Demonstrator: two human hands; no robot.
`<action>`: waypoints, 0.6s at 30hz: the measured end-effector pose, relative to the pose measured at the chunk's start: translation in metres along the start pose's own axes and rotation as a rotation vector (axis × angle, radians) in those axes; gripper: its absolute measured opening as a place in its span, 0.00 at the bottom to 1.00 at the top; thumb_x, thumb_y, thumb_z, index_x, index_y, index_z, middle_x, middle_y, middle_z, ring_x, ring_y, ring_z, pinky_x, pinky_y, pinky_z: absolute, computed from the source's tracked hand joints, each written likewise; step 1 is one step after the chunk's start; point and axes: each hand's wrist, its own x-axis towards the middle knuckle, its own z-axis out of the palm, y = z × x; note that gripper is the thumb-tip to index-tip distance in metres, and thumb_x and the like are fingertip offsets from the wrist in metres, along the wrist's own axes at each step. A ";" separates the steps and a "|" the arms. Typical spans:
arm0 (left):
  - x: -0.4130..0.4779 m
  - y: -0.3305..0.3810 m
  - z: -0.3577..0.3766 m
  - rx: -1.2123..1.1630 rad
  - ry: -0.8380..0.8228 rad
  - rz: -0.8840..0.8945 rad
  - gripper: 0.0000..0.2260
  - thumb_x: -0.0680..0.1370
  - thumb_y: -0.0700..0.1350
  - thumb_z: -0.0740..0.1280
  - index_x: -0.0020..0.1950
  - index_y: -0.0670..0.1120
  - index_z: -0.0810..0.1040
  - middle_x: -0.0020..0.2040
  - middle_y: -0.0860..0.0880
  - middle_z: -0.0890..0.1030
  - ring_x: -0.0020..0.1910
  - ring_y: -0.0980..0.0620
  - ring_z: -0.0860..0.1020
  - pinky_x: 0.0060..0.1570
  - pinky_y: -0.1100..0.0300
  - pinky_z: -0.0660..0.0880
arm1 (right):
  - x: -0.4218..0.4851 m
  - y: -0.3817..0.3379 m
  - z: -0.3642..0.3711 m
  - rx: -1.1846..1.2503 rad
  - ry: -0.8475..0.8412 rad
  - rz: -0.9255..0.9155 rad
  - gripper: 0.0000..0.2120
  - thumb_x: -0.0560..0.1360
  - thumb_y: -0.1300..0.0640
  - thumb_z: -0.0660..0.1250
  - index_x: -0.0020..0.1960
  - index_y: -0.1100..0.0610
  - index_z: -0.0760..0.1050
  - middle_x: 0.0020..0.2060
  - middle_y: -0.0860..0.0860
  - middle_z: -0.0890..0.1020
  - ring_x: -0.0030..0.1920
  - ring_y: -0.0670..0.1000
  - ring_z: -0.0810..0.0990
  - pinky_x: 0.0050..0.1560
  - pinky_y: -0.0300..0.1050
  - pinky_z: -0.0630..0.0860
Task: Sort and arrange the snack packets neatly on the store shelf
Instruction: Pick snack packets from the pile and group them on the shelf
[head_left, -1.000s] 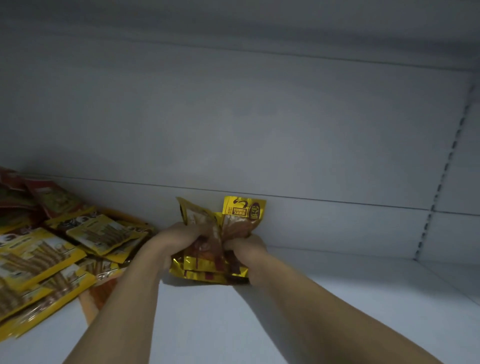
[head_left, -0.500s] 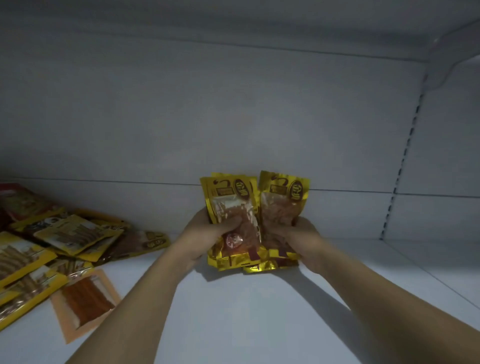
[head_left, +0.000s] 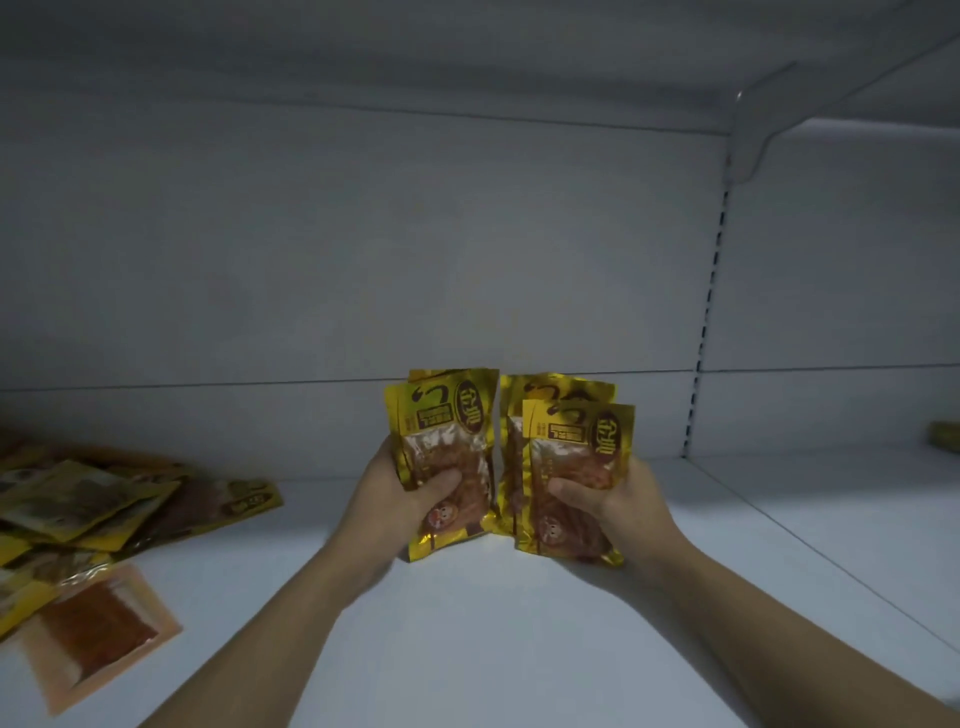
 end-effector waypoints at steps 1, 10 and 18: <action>-0.002 -0.001 0.001 0.004 -0.028 -0.006 0.18 0.74 0.38 0.74 0.59 0.55 0.75 0.54 0.55 0.85 0.53 0.52 0.83 0.51 0.54 0.80 | -0.001 -0.001 0.002 -0.010 0.008 -0.007 0.19 0.66 0.60 0.80 0.54 0.50 0.80 0.47 0.45 0.87 0.48 0.46 0.85 0.48 0.46 0.81; -0.002 -0.004 0.003 0.050 -0.195 -0.028 0.25 0.70 0.39 0.78 0.62 0.53 0.74 0.50 0.59 0.85 0.48 0.59 0.84 0.40 0.68 0.79 | -0.005 -0.002 0.009 0.094 -0.022 0.064 0.43 0.60 0.61 0.83 0.70 0.53 0.67 0.53 0.46 0.85 0.52 0.47 0.84 0.42 0.36 0.81; 0.003 -0.007 -0.002 0.087 -0.159 -0.054 0.23 0.69 0.37 0.79 0.61 0.50 0.78 0.50 0.55 0.86 0.48 0.57 0.84 0.44 0.64 0.80 | 0.002 0.000 0.015 -0.016 0.002 0.163 0.16 0.65 0.64 0.80 0.50 0.52 0.83 0.43 0.46 0.87 0.42 0.46 0.86 0.34 0.34 0.79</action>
